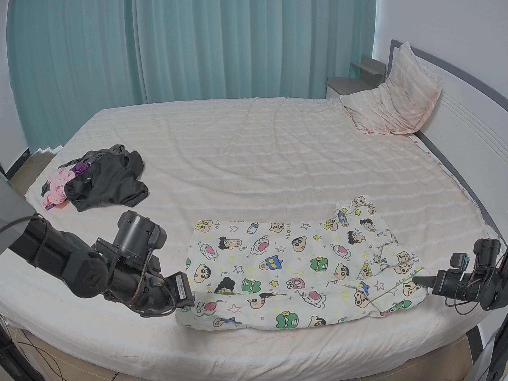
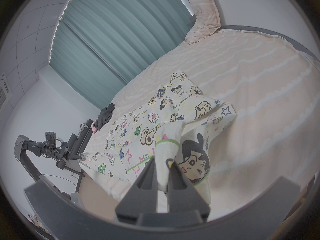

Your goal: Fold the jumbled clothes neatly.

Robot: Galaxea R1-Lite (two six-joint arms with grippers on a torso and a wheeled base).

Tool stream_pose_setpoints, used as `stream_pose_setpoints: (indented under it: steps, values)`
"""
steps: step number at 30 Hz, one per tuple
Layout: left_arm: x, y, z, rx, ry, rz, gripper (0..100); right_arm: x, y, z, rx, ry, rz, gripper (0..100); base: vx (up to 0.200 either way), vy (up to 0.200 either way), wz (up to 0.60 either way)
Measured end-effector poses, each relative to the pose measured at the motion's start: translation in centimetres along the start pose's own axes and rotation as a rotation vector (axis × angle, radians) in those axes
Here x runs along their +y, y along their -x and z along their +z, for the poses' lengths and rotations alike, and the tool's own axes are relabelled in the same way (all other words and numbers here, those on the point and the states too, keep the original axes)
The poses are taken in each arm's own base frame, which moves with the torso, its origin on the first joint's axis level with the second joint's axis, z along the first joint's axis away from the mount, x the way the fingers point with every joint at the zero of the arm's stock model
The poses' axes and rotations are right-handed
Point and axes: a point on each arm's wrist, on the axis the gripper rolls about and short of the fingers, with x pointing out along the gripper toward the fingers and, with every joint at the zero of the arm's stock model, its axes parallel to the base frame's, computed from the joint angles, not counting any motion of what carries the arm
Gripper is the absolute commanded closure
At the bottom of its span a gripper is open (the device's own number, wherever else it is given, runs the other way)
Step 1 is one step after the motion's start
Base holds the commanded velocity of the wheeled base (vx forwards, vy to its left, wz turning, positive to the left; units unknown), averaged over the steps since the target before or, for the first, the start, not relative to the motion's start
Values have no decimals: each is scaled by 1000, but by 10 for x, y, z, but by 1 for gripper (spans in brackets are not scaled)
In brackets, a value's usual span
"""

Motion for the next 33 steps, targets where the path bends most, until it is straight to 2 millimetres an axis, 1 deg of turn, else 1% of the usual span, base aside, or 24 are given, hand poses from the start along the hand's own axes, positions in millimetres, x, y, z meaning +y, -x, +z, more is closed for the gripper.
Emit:
stream_pose_setpoints:
  steps: [6, 10, 14, 16, 22, 28, 33]
  values:
    - [-1, -12, 15, -14, 34, 8, 100, -5, -10, 6, -4, 11, -3, 100, 0, 0, 0]
    - [3, -26, 23, -12, 53, 34, 100, -10, -20, 9, -4, 20, -19, 100, 0, 0, 0]
    - [8, -35, 29, -19, 70, 46, 100, -12, -29, 10, 3, 27, -21, 100, 0, 0, 0]
    - [11, -42, 33, -45, 73, 61, 100, -13, -34, 10, 9, 30, -18, 100, 0, 0, 0]
    - [15, -61, 39, -114, 69, 85, 100, -17, -45, 11, 15, 36, -35, 100, 0, 0, 0]
    - [17, -77, 42, -114, 65, 98, 100, -22, -54, 13, 17, 38, -52, 100, 0, 0, 0]
    - [15, -85, 45, -119, 61, 104, 100, -26, -60, 12, 20, 36, -62, 100, 0, 0, 0]
